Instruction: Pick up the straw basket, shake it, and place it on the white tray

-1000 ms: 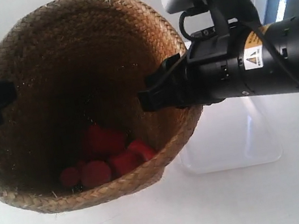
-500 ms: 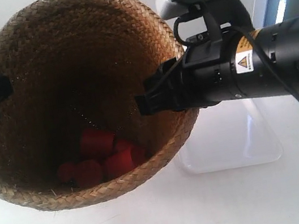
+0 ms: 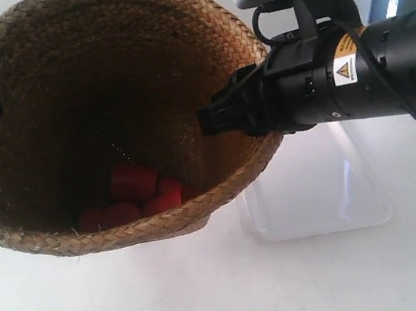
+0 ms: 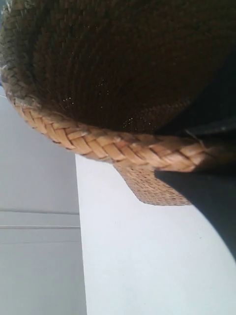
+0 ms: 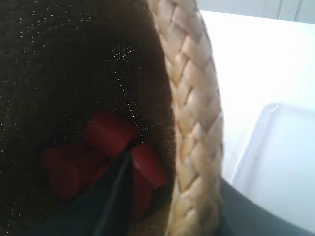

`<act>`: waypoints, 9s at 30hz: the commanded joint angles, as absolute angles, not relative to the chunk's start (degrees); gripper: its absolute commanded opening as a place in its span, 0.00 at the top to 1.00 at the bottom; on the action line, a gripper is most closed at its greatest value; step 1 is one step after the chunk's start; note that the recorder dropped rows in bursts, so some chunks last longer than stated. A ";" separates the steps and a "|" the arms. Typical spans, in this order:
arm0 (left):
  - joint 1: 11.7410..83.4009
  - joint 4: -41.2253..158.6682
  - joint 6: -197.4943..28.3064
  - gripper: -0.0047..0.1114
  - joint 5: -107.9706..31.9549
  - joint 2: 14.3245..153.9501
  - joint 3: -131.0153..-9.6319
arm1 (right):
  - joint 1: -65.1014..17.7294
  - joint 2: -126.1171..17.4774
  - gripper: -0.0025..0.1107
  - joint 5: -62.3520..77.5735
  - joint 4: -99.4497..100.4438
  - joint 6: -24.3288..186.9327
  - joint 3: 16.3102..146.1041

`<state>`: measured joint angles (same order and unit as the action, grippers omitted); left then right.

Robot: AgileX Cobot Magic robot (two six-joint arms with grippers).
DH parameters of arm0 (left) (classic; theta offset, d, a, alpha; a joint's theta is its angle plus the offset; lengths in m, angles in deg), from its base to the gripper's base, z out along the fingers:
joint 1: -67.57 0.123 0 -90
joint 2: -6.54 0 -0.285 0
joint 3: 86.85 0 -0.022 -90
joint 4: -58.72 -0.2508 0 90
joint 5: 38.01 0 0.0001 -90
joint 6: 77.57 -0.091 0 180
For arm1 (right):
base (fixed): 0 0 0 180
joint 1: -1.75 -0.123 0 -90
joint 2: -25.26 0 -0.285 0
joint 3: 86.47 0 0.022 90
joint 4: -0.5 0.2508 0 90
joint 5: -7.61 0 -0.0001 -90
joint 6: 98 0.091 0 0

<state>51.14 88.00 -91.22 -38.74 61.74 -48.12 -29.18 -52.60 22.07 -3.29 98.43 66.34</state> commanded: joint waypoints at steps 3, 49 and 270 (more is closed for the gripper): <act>51.72 87.40 -92.57 0.96 -37.33 62.28 -48.90 | -28.51 -53.11 0.98 22.53 -5.52 97.44 65.84; 48.97 82.17 -86.56 0.96 -35.56 63.75 -53.74 | -31.88 -52.46 0.98 22.63 -10.50 101.71 70.82; 42.27 78.60 -87.72 0.96 -22.53 71.17 -74.78 | -5.99 -46.69 0.98 39.56 19.63 70.03 86.25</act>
